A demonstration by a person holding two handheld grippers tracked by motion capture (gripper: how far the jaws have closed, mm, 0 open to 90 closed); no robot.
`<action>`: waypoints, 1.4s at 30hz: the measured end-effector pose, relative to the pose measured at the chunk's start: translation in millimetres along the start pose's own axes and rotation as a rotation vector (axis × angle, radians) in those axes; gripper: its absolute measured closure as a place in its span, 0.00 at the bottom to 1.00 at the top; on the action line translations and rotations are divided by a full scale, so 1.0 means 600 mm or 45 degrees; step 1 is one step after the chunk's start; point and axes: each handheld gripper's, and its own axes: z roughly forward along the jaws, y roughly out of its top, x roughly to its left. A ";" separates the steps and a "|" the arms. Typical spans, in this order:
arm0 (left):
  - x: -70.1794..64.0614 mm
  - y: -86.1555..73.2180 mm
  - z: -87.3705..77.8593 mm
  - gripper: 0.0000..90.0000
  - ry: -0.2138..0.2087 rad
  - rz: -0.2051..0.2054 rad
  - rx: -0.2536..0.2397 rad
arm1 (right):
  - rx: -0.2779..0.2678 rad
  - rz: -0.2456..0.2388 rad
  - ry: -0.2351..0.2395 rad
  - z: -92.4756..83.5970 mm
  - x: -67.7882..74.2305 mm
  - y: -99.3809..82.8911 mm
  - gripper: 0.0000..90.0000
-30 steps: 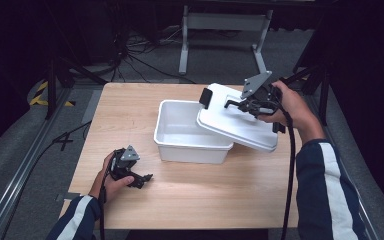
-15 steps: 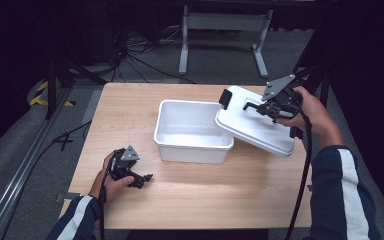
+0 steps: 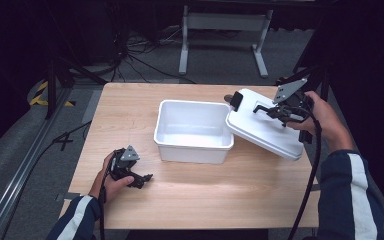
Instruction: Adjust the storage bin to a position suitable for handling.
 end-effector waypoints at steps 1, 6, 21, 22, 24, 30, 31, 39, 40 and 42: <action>0.000 0.000 0.000 0.00 0.000 0.002 -0.004 | 0.003 0.005 -0.003 0.000 -0.001 -0.004 0.93; 0.000 0.000 0.000 0.00 0.001 -0.003 -0.003 | 0.016 0.028 -0.005 0.000 -0.005 -0.022 0.93; 0.000 0.000 0.000 0.00 0.002 0.003 -0.004 | 0.064 0.096 0.005 0.024 -0.010 -0.064 0.93; 0.000 0.000 0.000 0.00 0.002 0.003 -0.004 | 0.068 0.098 0.008 0.026 -0.010 -0.067 0.93; 0.000 0.000 0.000 0.00 0.002 0.003 -0.004 | 0.074 0.108 0.014 0.029 -0.010 -0.071 0.93; 0.000 0.000 0.000 0.00 0.001 0.002 -0.004 | 0.102 0.117 0.030 0.049 -0.006 -0.085 0.93; 0.000 0.000 0.000 0.00 0.002 0.003 -0.003 | 0.104 0.124 0.038 0.053 -0.005 -0.086 0.93; 0.000 0.000 0.000 0.00 0.001 0.003 -0.004 | 0.133 0.121 0.064 0.083 0.000 -0.090 0.94; 0.000 0.000 0.000 0.00 0.001 0.003 -0.004 | 0.137 0.118 0.065 0.086 0.001 -0.090 0.93; 0.000 0.000 0.000 0.00 0.001 0.003 -0.003 | 0.137 0.125 0.071 0.092 0.002 -0.090 0.93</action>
